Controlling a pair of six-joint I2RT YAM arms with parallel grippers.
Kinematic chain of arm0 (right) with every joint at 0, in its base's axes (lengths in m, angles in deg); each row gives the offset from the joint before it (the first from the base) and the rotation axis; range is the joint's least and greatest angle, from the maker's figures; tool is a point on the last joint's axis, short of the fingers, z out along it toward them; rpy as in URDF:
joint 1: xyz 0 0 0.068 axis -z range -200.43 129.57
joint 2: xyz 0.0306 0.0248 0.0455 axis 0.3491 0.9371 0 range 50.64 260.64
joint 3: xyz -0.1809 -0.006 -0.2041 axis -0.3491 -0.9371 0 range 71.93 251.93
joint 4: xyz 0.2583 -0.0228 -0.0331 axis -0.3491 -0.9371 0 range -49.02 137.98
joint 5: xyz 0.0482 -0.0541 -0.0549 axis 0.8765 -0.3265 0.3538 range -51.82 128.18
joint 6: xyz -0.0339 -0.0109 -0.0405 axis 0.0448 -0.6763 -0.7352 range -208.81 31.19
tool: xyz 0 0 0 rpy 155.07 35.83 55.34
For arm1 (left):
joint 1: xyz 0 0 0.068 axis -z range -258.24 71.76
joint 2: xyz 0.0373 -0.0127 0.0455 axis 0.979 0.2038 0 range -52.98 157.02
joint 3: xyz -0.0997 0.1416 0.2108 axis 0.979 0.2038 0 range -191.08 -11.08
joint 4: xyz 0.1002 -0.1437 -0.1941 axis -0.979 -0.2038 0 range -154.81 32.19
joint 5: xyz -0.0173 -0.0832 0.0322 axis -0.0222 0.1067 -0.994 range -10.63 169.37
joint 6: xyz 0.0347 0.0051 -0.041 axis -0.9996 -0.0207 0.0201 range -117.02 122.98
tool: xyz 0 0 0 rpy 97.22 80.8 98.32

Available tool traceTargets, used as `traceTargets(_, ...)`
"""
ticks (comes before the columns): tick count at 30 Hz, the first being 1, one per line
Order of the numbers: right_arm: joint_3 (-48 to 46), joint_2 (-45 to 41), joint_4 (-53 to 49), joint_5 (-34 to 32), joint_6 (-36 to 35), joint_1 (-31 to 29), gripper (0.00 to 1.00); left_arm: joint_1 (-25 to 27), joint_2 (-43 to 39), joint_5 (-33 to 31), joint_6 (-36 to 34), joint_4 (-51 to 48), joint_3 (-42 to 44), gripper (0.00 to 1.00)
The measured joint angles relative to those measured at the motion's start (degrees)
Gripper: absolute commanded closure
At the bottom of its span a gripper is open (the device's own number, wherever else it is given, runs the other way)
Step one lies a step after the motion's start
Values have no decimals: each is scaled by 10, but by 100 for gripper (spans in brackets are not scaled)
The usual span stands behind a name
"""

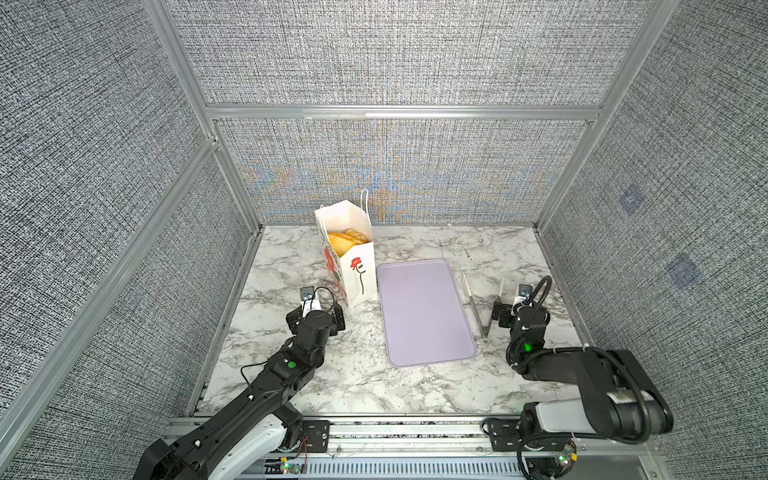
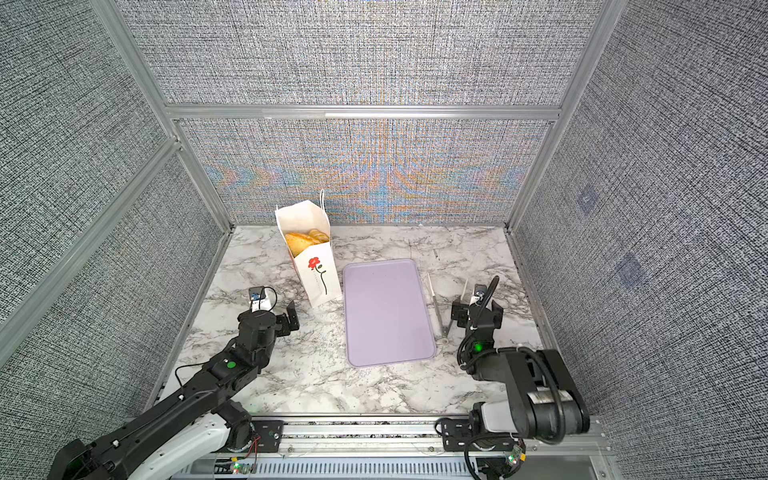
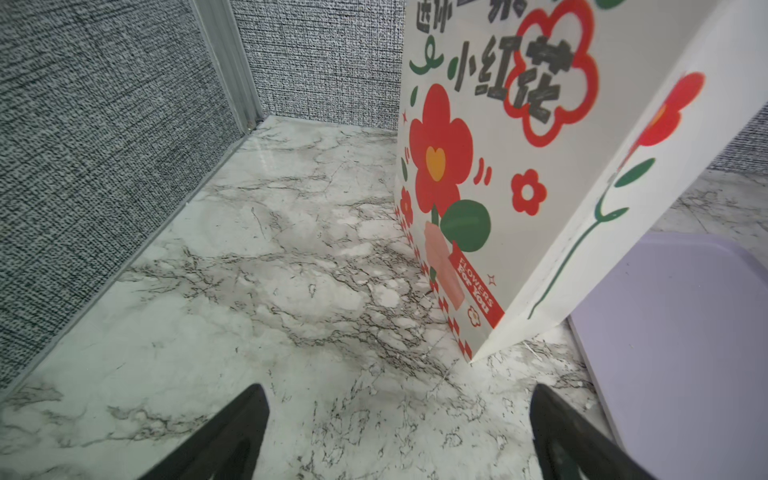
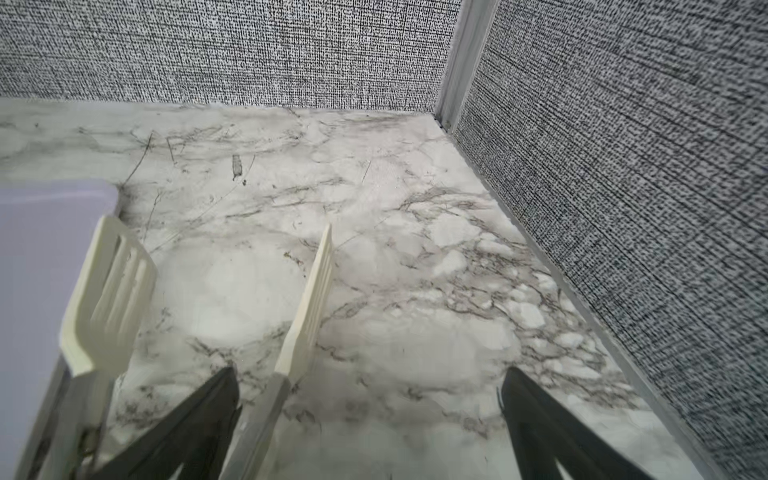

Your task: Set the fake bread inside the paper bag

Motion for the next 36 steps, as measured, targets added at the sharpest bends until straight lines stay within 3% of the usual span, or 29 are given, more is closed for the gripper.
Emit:
traceTargets(6, 48, 35, 1, 61, 8, 18, 1, -24, 14, -54, -52, 122, 63, 0)
traceTargets(11, 53, 38, -13, 78, 15, 26, 1, -84, 73, -65, -134, 250, 82, 0)
traceTargets(16, 52, 39, -14, 87, 17, 28, 1, -176, 175, -5, -203, 414, 93, 0)
traceTargets(24, 52, 40, -13, 89, 18, 28, 1, -283, 396, 139, -230, 733, 192, 1)
traceTargets(25, 52, 40, -13, 89, 19, 28, 1, -290, 417, 156, -230, 751, 197, 0)
traceTargets(28, 52, 40, -13, 89, 19, 28, 1, -299, 382, 213, -229, 733, 156, 0)
traceTargets(30, 52, 40, -13, 89, 19, 28, 1, -305, 379, 228, -225, 727, 112, 1)
traceTargets(36, 52, 40, -13, 89, 19, 28, 1, -309, 393, 246, -226, 718, 123, 1)
